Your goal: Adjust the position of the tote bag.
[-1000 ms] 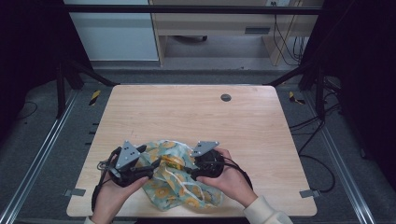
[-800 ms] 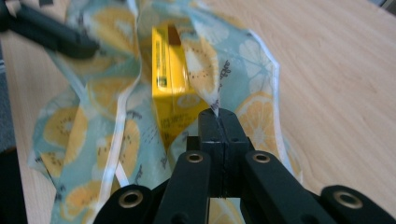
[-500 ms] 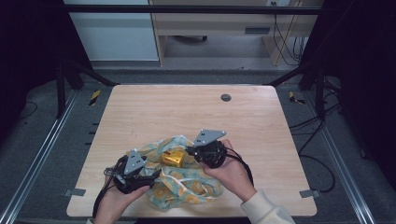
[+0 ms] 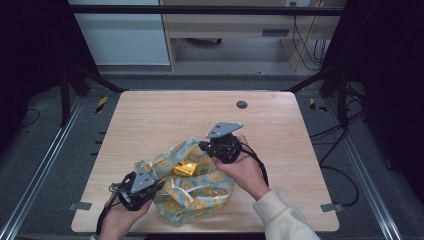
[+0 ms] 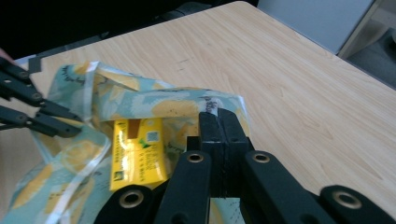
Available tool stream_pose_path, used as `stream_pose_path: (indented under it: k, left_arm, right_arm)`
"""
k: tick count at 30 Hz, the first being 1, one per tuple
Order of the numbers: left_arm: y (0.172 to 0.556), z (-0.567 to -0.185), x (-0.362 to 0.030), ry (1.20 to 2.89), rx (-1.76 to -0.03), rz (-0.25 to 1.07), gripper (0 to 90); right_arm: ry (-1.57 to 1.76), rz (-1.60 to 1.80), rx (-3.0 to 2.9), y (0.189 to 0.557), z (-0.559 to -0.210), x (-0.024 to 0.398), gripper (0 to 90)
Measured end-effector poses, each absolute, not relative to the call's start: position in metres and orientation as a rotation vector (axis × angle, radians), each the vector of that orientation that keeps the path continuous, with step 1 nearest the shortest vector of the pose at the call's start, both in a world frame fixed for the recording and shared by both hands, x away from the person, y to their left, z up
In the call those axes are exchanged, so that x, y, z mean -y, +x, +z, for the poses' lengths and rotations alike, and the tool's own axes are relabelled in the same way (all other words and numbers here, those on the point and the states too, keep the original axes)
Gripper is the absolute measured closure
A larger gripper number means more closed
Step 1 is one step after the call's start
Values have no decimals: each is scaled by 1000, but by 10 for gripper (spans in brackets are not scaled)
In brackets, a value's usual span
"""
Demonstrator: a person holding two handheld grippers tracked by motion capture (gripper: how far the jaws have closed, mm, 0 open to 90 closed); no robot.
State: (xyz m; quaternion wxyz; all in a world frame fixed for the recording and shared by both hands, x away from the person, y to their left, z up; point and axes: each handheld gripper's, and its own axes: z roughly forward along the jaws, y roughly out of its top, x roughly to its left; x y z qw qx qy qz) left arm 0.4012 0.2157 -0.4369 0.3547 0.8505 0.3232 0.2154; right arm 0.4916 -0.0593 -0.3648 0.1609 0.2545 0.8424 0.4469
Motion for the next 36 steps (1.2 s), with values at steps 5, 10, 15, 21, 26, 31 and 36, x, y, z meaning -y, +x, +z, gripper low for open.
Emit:
stream_pose_path:
  k: [5,10,15,21,26,31,36]
  left_arm:
    - [397,-424,-220,2114,-829,647,895]
    - [402,-430,-221,2139,-844,639,895]
    - [411,-447,-215,2203,-861,590,893]
    - [419,-464,-208,2275,-871,560,887]
    - [424,-469,-209,2297,-879,550,887]
    - [423,-469,-214,2302,-881,537,890]
    - [418,-468,-218,2297,-879,526,891]
  right_arm:
    - [735,1265,-2381,504,-355,60,900]
    - [761,1253,-2356,514,-351,62,900]
    - [832,1188,-2399,529,-376,64,900]
    - [904,1075,-2464,540,-414,73,900]
    - [946,1050,-2470,545,-428,79,900]
    - [987,1033,-2469,552,-441,85,900]
    - [1036,1025,-2460,558,-449,94,900]
